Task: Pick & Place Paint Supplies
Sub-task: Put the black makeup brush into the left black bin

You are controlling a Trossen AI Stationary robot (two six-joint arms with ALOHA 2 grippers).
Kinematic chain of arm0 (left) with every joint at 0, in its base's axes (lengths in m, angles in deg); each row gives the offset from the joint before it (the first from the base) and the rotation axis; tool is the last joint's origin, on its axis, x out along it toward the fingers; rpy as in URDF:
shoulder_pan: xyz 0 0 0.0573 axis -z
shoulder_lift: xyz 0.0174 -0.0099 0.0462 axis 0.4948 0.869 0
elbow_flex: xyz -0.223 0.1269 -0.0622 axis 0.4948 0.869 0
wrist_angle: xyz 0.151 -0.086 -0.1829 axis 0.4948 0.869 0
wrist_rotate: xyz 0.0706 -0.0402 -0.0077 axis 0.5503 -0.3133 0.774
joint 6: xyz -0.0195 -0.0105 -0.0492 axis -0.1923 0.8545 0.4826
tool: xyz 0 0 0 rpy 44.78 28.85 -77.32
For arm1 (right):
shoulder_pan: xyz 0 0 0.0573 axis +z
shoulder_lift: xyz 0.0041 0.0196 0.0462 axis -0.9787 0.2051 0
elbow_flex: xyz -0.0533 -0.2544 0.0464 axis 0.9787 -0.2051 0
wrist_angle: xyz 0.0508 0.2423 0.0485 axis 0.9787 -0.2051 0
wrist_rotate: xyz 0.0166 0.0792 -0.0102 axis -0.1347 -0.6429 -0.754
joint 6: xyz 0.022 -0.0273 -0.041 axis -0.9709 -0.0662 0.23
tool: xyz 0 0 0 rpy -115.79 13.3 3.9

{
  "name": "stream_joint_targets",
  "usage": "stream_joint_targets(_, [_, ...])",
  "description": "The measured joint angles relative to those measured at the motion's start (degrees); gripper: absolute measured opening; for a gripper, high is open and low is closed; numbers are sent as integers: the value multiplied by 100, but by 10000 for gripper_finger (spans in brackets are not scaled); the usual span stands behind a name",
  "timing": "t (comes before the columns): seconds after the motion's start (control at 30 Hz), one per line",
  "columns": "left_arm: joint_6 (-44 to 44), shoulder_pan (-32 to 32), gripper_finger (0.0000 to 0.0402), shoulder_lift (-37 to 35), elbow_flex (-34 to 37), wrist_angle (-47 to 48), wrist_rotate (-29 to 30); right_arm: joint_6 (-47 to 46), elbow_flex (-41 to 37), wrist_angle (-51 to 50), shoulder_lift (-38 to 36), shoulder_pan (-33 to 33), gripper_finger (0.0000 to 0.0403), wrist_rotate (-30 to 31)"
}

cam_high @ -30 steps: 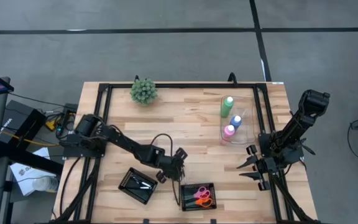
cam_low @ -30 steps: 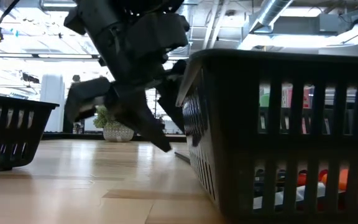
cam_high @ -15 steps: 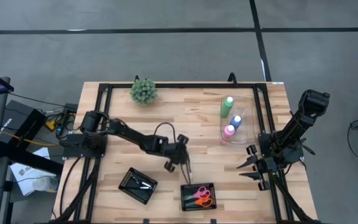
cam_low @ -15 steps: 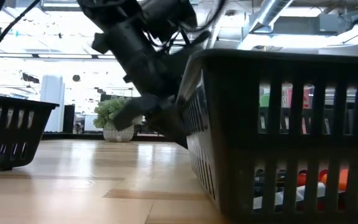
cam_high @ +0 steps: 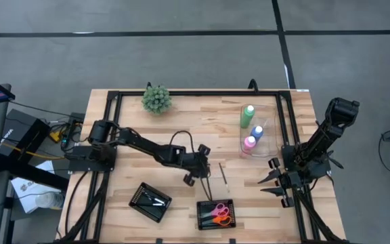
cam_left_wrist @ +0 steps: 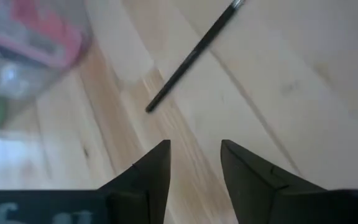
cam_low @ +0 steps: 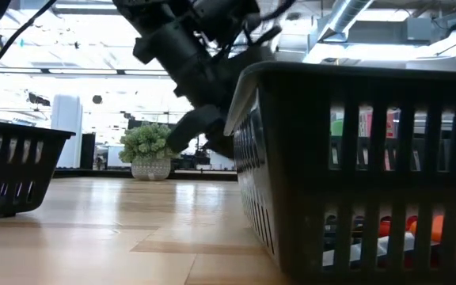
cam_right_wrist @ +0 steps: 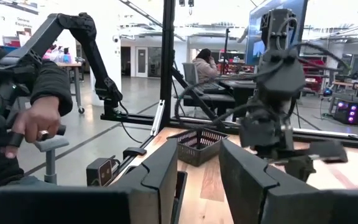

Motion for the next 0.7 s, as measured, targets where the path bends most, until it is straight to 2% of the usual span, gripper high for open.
stream_joint_targets(0.17, [274,-1,129,2,-342,22,87,-362,2,-129,-1,-73,109,163])
stream_joint_targets(0.23, [504,-3,129,2,-348,38,-7,-805,75,-693,0,-229,109,300])
stream_joint_targets(0.47, [1621,43,136,2,-276,-109,-627,-2664,916,-3719,1,-933,109,291])
stream_joint_targets(0.57, [2071,95,141,2,-104,-662,-839,-3528,1411,-5154,1,-1080,109,158])
stream_joint_targets(0.7, [2383,273,149,2,185,-1600,-1102,-4885,2110,-7324,1,-1368,114,-411])
